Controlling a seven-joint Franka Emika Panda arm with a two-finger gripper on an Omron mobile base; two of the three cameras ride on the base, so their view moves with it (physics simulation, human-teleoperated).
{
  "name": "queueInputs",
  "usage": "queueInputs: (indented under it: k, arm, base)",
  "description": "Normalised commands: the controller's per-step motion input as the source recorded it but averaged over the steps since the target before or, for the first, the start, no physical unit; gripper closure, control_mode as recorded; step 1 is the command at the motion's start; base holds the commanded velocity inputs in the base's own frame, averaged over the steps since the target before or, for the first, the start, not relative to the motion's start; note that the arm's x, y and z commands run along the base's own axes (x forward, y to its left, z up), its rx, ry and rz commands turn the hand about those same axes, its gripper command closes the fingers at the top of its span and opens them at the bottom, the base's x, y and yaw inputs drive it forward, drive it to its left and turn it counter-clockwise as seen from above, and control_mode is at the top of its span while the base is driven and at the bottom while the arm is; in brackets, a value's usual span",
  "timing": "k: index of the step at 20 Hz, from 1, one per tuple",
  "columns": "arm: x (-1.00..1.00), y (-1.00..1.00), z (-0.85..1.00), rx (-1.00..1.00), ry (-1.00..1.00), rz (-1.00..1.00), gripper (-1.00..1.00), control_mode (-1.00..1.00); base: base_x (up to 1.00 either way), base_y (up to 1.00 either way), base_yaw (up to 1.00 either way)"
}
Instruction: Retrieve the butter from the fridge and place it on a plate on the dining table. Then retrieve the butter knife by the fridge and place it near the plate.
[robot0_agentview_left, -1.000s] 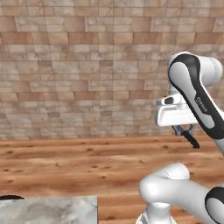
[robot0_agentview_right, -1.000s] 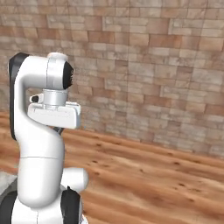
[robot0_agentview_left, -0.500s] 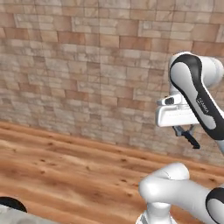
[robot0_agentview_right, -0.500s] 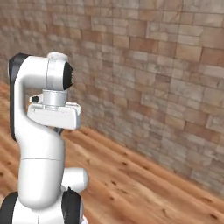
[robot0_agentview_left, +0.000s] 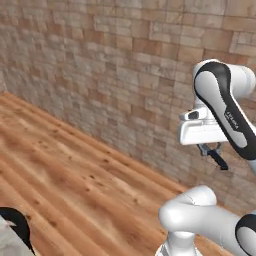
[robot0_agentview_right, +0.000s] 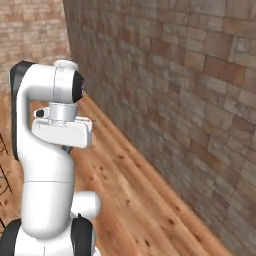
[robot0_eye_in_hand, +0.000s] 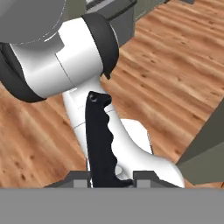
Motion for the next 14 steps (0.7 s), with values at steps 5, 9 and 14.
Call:
queueInputs:
  k: [5, 9, 14]
  arm:
    - [0.00, 0.00, 0.00, 0.00, 0.00, 0.00, 1.00, 1.00]
    - [0.00, 0.00, 0.00, 0.00, 0.00, 0.00, 1.00, 1.00]
    - [0.00, 0.00, 0.00, 0.00, 0.00, 0.00, 1.00, 1.00]
  base:
    - [0.89, -0.15, 0.63]
    - [1.00, -0.09, 0.59]
    - [1.00, -0.15, 0.58]
